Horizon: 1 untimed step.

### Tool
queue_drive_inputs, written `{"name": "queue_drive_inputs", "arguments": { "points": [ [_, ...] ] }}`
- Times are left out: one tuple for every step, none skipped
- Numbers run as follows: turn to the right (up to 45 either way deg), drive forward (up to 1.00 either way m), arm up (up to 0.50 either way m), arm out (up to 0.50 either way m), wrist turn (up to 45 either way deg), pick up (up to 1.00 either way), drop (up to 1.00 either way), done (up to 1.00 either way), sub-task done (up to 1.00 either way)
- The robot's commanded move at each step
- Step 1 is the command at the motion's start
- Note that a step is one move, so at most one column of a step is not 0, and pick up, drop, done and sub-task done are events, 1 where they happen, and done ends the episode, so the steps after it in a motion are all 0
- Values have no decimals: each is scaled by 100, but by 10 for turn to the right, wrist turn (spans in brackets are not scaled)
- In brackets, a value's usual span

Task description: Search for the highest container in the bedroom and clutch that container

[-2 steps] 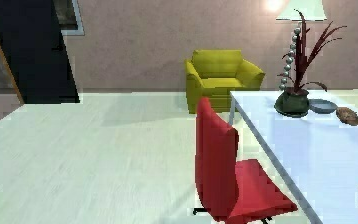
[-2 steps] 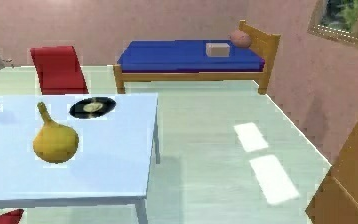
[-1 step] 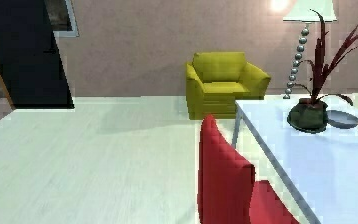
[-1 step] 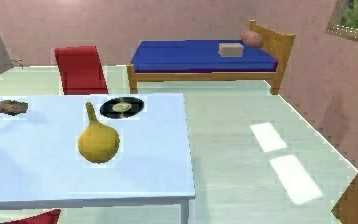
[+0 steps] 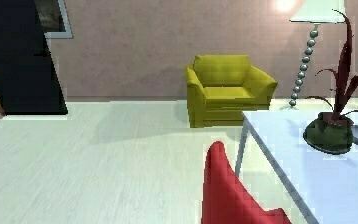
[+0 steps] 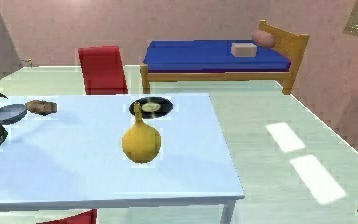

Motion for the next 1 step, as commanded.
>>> {"name": "queue_drive_inputs", "arguments": {
  "points": [
    [0,0,50,0,0,0,0,0,0]
  ]
}}
